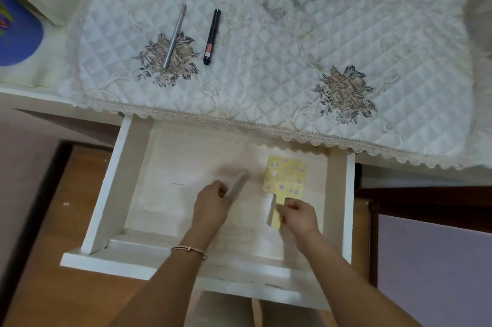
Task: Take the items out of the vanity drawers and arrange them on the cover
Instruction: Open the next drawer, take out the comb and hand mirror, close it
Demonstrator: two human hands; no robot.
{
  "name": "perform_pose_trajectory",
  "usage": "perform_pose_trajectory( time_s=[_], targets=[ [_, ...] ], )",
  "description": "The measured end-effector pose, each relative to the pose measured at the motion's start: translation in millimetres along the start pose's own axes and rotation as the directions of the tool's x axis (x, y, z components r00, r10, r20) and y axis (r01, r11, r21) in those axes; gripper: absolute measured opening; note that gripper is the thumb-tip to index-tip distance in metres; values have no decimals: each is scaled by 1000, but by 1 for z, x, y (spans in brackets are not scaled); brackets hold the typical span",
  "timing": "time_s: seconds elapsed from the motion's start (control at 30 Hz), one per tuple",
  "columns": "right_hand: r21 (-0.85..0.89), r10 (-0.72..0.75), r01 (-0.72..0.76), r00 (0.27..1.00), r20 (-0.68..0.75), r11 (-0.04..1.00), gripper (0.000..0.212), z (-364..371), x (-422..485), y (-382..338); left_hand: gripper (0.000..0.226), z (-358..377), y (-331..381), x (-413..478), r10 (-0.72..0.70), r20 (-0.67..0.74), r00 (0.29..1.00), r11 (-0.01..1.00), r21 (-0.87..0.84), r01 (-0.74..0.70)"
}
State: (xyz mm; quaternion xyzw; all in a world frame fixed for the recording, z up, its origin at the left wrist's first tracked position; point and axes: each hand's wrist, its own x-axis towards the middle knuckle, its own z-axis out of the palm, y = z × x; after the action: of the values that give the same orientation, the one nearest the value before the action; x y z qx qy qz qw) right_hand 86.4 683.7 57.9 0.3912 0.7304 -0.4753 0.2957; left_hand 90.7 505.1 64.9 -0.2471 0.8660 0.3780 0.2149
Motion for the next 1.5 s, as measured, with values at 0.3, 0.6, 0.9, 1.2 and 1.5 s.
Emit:
perform_pose_trajectory(
  time_s=[0.3, 0.6, 0.9, 1.2, 1.5],
  targets=[
    [100, -259, 239, 898, 357, 966, 15, -40, -51, -43, 16, -82, 49, -19, 129, -109, 986, 915, -371, -161],
    [244, -506, 480, 861, 54, 843, 17, -50, -15, -206, 11, -129, 173, 77, 163, -225, 961, 804, -534, -262],
    [9, -423, 431, 888, -181, 902, 10, -28, 39, -245, 24, -124, 196, 140, 140, -268, 953, 973, -141, -183],
    [-192, -667, 639, 710, -225, 745, 20, -36, 7, -215, 34, -120, 172, 96, 408, -271, 872, 911, 66, -406],
    [-376, -678, 658, 728, 97, 653, 20, -61, -58, -63, 18, -82, 0, -36, 380, -9, 925, 904, 215, -369]
  ],
)
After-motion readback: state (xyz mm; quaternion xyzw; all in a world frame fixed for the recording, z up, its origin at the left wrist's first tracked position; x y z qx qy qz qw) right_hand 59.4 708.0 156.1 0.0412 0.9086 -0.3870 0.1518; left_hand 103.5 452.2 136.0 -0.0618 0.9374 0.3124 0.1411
